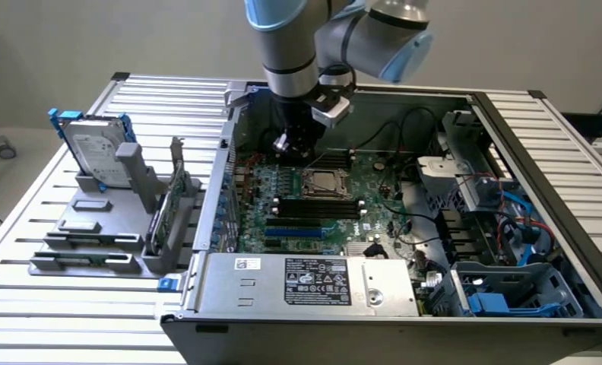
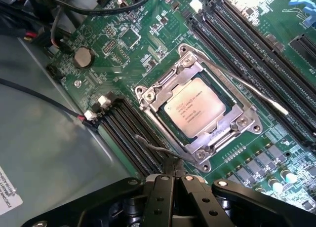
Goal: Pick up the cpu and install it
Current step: 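Install the first cpu locking lever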
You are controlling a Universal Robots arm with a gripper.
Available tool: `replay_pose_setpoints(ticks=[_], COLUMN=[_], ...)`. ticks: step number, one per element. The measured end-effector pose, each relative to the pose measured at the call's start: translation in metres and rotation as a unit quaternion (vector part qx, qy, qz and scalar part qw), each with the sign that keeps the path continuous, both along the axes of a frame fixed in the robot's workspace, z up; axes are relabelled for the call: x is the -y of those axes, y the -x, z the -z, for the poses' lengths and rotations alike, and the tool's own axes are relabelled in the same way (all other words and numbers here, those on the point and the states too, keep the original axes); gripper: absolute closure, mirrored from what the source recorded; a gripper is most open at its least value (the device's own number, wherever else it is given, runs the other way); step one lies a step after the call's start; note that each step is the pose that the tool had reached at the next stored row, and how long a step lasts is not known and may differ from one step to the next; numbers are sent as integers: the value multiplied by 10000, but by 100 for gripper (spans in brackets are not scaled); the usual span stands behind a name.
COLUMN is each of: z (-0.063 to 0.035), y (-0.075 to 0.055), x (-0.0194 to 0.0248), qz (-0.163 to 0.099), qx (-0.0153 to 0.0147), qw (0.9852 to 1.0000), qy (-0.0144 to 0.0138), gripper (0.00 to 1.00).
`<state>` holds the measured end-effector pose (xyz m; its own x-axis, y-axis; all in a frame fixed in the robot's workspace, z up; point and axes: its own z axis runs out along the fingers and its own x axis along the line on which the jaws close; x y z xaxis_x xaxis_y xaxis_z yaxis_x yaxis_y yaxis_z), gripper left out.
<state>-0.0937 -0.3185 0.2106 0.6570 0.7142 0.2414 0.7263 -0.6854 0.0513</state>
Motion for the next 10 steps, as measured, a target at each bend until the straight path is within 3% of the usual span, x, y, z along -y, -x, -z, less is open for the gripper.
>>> replay_pose_setpoints(ticks=[10], z=[13], y=[0], x=[10], qz=[-3], qx=[0], qw=[10000], qy=[-19], gripper=[89])
